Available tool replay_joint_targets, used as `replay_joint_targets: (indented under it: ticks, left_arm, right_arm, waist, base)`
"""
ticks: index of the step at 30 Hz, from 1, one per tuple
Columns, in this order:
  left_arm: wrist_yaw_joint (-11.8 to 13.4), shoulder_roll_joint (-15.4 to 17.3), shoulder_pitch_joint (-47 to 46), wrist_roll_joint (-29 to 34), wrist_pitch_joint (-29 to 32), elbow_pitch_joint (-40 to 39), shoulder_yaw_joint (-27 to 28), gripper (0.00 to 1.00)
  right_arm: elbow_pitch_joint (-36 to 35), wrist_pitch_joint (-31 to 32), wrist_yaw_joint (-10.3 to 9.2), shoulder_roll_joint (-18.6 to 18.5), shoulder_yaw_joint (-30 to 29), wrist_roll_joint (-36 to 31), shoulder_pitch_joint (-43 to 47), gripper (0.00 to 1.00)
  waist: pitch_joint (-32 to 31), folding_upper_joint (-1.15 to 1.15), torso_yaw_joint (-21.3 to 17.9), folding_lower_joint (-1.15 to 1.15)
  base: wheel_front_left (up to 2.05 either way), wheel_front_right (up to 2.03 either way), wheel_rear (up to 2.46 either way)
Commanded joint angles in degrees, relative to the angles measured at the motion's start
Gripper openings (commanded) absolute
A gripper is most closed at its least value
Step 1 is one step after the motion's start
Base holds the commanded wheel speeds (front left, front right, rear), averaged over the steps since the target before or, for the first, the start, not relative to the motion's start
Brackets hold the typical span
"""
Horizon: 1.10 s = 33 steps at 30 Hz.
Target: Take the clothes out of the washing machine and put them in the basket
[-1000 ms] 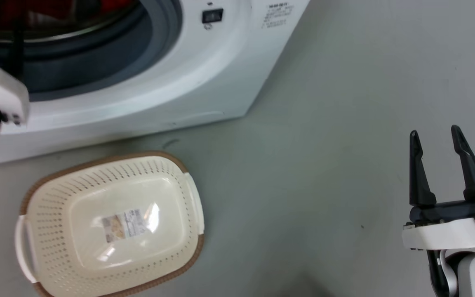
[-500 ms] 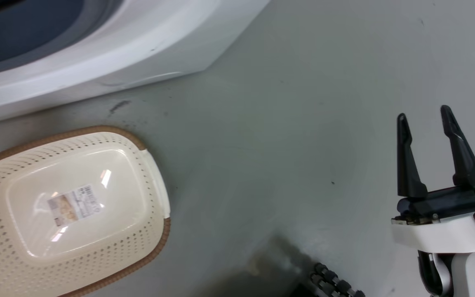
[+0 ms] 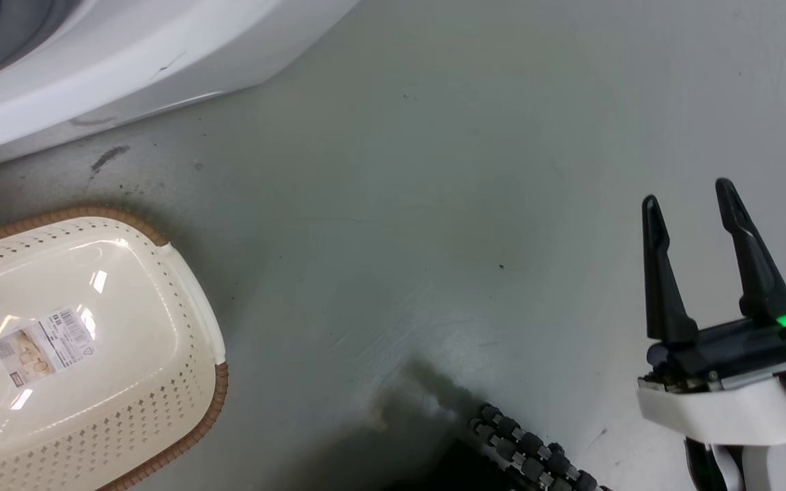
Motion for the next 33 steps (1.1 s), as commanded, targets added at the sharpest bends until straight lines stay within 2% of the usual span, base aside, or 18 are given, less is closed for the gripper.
replay_joint_targets:
  ticks: [1,8,15,18,19,20,23,30,33]
  left_arm:
    - [-0.01,-0.11,-0.42,-0.39,0.36,1.11,-0.38,1.0]
    - [0.3,-2.32,-2.96,-3.72,3.11,8.55,0.97,1.0]
    - [0.09,-2.97,-3.19,-4.54,7.48,13.16,-0.56,1.0]
    - [0.01,-3.4,-3.71,-5.21,7.4,13.26,-1.13,1.0]
    - [-0.01,-3.57,-3.65,-5.48,7.37,13.37,-1.39,0.8]
    - [-0.03,-3.9,-3.06,-6.11,7.84,13.43,-1.87,0.0]
    - [-0.06,-4.11,-1.94,-8.59,8.98,12.59,-3.24,0.0]
    - [-0.01,-2.63,-3.13,-10.31,6.08,11.11,-4.94,0.0]
    - [-0.02,-2.37,-3.99,-10.38,2.75,10.86,-5.29,0.0]
  right_arm:
    - [-0.55,-0.12,-0.06,0.08,-0.12,-0.39,0.76,1.0]
    - [-2.18,-0.12,-0.06,0.07,0.14,-0.5,2.85,1.0]
    - [-3.63,-0.12,-0.06,0.07,0.7,-0.55,3.12,1.0]
    - [-4.16,-0.12,-0.06,0.07,0.48,-0.59,3.5,1.0]
    - [-4.23,-0.12,-0.06,0.07,0.59,-0.67,3.7,1.0]
    - [-4.31,-0.12,-0.06,0.07,0.71,-0.76,3.86,1.0]
    - [-4.5,-0.12,-0.06,0.07,0.65,-0.98,3.82,1.0]
    - [-4.47,-0.12,-0.06,0.07,0.69,-0.61,2.48,1.0]
    - [-3.84,-0.12,-0.06,0.07,0.68,-0.52,1.23,1.0]
  waist:
    - [0.34,0.0,-0.07,-0.01]
    - [1.34,0.0,0.1,-0.01]
    - [1.48,0.0,0.19,-0.01]
    - [1.65,0.0,0.2,-0.01]
    - [1.64,0.0,0.17,-0.01]
    - [1.61,0.0,0.19,-0.01]
    - [1.65,0.0,0.39,-0.01]
    - [1.67,0.0,0.32,-0.01]
    - [1.11,0.0,0.13,-0.01]
  base:
    - [0.0,0.0,0.0]
    - [0.0,0.0,0.0]
    - [0.0,0.0,0.0]
    - [0.0,0.0,0.0]
    - [0.0,0.0,0.0]
    - [0.0,0.0,0.0]
    - [0.0,0.0,0.0]
    - [0.0,0.0,0.0]
    - [0.0,0.0,0.0]
